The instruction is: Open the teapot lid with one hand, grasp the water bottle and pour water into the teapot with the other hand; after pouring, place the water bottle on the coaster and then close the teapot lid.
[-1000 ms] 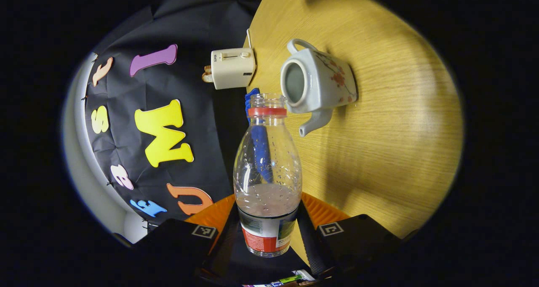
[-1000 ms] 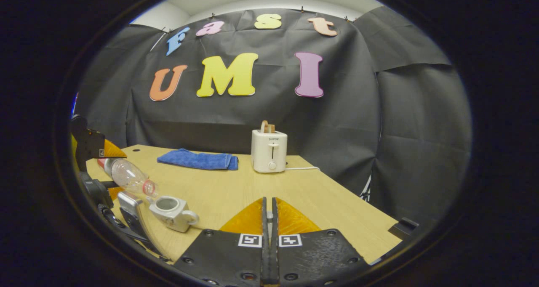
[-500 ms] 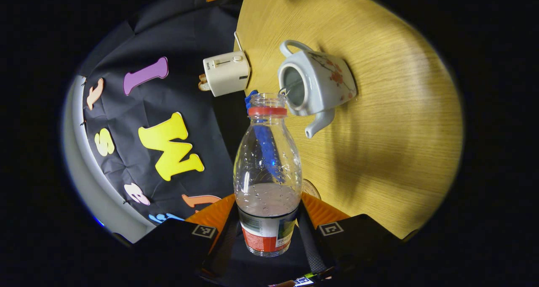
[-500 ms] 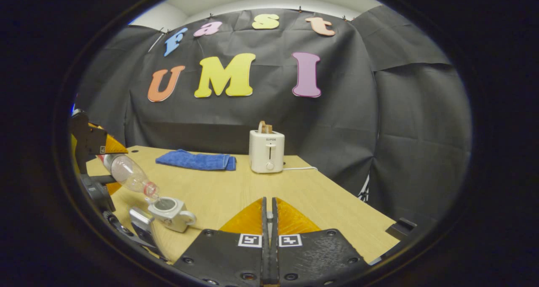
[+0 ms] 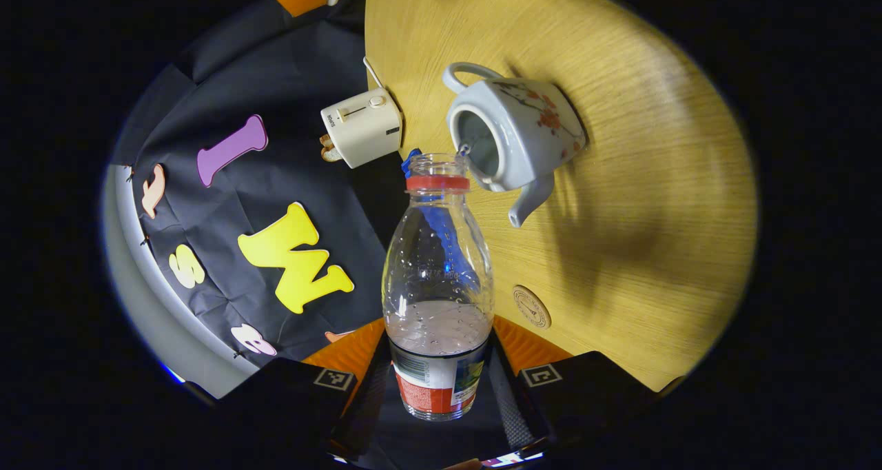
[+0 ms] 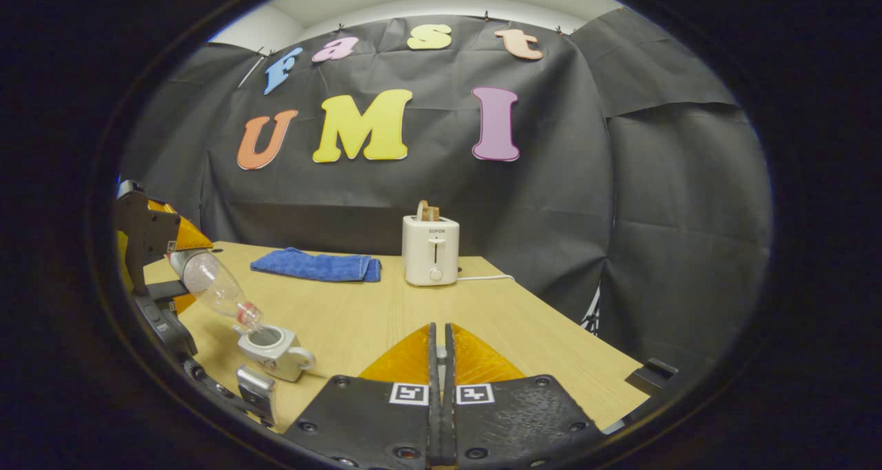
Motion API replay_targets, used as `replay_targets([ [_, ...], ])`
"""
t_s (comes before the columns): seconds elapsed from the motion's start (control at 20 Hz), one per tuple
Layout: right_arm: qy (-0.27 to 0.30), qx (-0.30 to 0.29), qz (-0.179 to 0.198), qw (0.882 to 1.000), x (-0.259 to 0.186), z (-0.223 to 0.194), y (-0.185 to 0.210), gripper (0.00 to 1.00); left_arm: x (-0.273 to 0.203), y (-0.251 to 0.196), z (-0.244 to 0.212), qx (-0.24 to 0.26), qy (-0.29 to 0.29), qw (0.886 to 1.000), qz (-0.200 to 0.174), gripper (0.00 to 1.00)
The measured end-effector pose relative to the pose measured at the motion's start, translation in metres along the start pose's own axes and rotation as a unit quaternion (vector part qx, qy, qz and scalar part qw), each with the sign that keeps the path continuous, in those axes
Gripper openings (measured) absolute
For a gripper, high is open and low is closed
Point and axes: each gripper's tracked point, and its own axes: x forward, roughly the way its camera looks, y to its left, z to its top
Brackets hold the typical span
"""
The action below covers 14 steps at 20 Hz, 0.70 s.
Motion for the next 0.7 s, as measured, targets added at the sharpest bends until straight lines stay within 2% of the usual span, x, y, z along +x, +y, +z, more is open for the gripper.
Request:
replay_targets([
  [0.25,0.002,0.003,0.004,1.0,0.0,0.001,-0.001,0.0,0.0,0.006,-0.01,0.041,0.009,0.999,0.011,0.73],
  [0.7,-0.006,0.004,-0.004,1.0,-0.004,0.007,-0.008,0.0,-0.009,0.014,-0.007,0.06,0.008,0.998,0.018,0.73],
])
